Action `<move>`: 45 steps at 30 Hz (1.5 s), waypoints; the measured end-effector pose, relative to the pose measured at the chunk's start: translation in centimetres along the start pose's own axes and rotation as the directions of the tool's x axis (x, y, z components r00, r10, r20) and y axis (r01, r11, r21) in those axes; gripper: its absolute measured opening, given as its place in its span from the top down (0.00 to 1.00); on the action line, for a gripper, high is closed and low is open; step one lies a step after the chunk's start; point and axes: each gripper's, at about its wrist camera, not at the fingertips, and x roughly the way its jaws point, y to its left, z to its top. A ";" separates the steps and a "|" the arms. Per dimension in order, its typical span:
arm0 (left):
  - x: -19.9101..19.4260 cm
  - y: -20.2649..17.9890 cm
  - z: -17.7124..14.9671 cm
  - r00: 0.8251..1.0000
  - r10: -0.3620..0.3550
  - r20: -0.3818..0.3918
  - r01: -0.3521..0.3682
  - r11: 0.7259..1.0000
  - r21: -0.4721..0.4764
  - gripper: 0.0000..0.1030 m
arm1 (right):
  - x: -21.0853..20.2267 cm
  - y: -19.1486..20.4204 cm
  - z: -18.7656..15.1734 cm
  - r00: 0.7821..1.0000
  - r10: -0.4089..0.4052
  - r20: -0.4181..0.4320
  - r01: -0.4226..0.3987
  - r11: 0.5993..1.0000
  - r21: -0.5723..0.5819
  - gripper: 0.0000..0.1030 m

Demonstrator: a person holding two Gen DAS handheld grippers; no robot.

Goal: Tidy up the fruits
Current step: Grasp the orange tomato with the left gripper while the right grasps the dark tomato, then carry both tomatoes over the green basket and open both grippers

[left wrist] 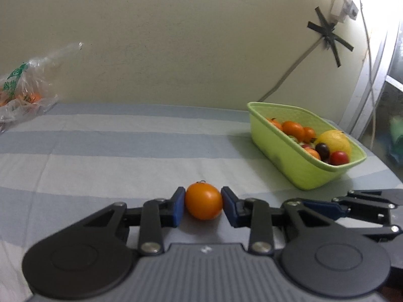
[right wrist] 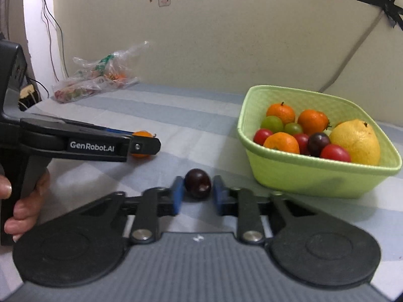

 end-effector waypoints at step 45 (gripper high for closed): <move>-6.1 -9.6 3.8 0.986 -0.088 0.139 0.086 0.996 0.018 0.51 | -12.7 -6.7 -5.7 0.927 -0.237 0.290 0.082 0.884 0.461 0.55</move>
